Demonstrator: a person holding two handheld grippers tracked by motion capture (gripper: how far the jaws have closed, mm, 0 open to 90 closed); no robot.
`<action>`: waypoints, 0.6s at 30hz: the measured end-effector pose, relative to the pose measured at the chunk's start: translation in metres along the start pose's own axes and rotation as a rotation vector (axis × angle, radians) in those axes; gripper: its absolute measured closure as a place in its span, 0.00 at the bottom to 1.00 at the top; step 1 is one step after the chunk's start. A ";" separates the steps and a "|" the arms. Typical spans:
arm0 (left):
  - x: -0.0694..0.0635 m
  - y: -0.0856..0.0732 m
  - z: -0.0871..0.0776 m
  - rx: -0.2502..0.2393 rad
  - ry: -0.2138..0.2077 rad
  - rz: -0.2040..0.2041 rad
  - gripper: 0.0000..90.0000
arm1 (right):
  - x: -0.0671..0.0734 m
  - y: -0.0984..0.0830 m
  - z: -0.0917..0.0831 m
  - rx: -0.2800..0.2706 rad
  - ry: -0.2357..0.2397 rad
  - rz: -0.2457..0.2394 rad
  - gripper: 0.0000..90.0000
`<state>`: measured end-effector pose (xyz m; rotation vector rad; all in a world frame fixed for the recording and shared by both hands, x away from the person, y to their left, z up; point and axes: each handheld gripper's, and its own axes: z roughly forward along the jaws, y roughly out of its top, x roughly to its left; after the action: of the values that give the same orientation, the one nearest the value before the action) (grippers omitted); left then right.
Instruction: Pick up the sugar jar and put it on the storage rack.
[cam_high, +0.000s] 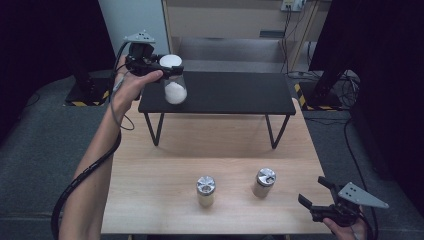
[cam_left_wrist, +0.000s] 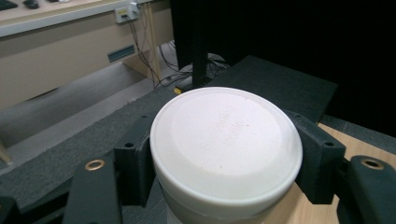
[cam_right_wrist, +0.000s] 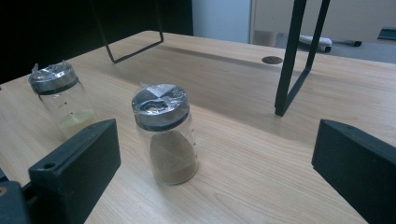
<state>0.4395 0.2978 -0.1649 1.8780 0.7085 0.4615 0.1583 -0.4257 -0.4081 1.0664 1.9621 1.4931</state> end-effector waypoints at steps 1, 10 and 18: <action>0.000 0.000 0.001 -0.001 0.008 -0.003 0.36 | 0.000 0.000 0.000 -0.001 0.001 0.000 0.02; -0.003 -0.005 0.013 -0.012 0.088 -0.039 0.36 | 0.000 0.000 0.000 0.001 0.006 -0.004 0.02; -0.001 -0.006 0.022 -0.001 0.100 -0.050 0.36 | -0.001 0.000 0.000 -0.001 0.007 -0.005 0.02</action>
<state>0.4502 0.2836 -0.1795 1.8422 0.8196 0.5270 0.1583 -0.4263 -0.4085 1.0566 1.9670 1.4974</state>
